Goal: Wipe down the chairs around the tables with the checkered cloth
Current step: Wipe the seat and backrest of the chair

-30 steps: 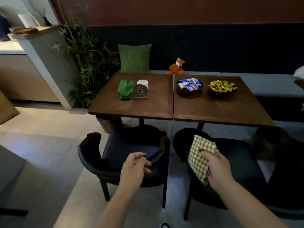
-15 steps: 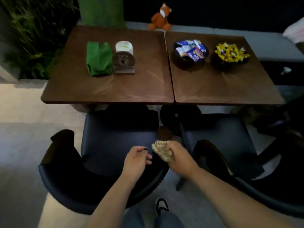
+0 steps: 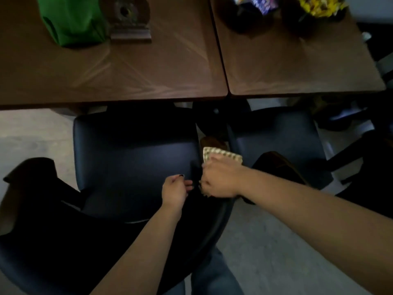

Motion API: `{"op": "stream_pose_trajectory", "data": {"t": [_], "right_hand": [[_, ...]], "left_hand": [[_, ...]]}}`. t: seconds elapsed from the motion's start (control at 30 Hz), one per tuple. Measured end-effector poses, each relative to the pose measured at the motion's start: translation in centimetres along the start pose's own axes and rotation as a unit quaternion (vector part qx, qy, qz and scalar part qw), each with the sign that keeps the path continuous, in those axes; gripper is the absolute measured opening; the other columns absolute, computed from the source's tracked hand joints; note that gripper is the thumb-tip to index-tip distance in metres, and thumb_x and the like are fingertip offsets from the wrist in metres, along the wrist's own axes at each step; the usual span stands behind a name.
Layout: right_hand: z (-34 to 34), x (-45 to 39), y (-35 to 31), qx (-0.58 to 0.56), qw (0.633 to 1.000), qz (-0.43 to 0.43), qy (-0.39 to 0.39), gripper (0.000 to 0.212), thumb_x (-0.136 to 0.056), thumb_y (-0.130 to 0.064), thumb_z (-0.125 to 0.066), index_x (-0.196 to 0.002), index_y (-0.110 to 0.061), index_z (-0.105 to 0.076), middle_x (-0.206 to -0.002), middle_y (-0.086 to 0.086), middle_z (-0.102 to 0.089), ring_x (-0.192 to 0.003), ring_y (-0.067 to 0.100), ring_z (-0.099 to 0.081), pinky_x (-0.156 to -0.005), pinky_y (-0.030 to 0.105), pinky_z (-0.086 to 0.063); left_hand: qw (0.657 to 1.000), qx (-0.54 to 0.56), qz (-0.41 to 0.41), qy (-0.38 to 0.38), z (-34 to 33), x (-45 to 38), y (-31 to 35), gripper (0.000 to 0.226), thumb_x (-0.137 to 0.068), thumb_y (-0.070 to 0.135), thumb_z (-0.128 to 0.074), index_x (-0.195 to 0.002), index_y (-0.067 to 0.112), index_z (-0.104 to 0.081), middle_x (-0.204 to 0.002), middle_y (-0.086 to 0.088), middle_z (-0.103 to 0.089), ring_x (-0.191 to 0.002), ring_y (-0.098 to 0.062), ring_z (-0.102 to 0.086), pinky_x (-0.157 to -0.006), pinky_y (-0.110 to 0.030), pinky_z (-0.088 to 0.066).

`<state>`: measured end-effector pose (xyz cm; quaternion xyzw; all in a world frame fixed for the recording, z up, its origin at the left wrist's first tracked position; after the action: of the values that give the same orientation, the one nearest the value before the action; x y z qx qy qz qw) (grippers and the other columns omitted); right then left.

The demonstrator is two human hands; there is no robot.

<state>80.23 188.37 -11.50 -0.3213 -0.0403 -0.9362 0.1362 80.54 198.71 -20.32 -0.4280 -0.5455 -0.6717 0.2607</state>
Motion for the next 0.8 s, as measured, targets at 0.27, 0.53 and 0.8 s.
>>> {"op": "stream_pose_trajectory", "data": {"t": [0.27, 0.53, 0.8], "right_hand": [[-1.8, -4.8, 3.0, 0.106, 0.987, -0.072, -0.096, 0.047, -0.09, -0.04, -0.039, -0.129, -0.021, -0.057, -0.14, 0.003, -0.048, -0.143, 0.028, -0.019, -0.112, 0.06, 0.006], [-2.2, -3.2, 3.3, -0.005, 0.993, -0.102, -0.058, 0.047, -0.089, -0.039, -0.042, -0.129, -0.021, -0.059, -0.15, -0.002, -0.038, -0.147, 0.022, -0.003, -0.113, 0.057, 0.006], [-2.1, -2.7, 7.0, -0.202, 0.963, -0.162, 0.081, 0.038, -0.091, -0.034, -0.049, -0.126, -0.029, -0.062, -0.153, 0.0, -0.032, -0.146, 0.025, -0.01, -0.113, 0.058, -0.002]], "left_hand": [[0.995, 0.09, -0.006, 0.052, 0.5, -2.4, -1.2, 0.015, -0.1, 0.017, -0.042, -0.112, 0.012, -0.051, -0.089, -0.003, -0.064, -0.079, -0.014, -0.062, -0.073, -0.029, -0.048], [0.983, -0.172, -0.06, 0.02, -0.6, -3.6, -1.6, 0.021, -0.096, 0.021, -0.046, -0.112, 0.012, -0.055, -0.114, -0.014, -0.065, -0.108, -0.031, -0.058, -0.097, -0.037, -0.045], [0.942, -0.319, -0.064, -0.079, -3.2, -3.6, -3.0, 0.044, -0.097, 0.034, -0.046, -0.135, 0.012, -0.05, -0.134, -0.013, -0.056, -0.124, -0.029, -0.05, -0.097, -0.03, -0.037]]}}
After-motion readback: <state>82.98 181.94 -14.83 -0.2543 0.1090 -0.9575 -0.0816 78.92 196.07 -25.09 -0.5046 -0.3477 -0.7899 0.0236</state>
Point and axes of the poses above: each hand's wrist, its own x-axis away from the middle knuckle, its own z-axis out of the back of the hand, y = z × x, the point moved 9 cm from there along -x, towards the middle knuckle
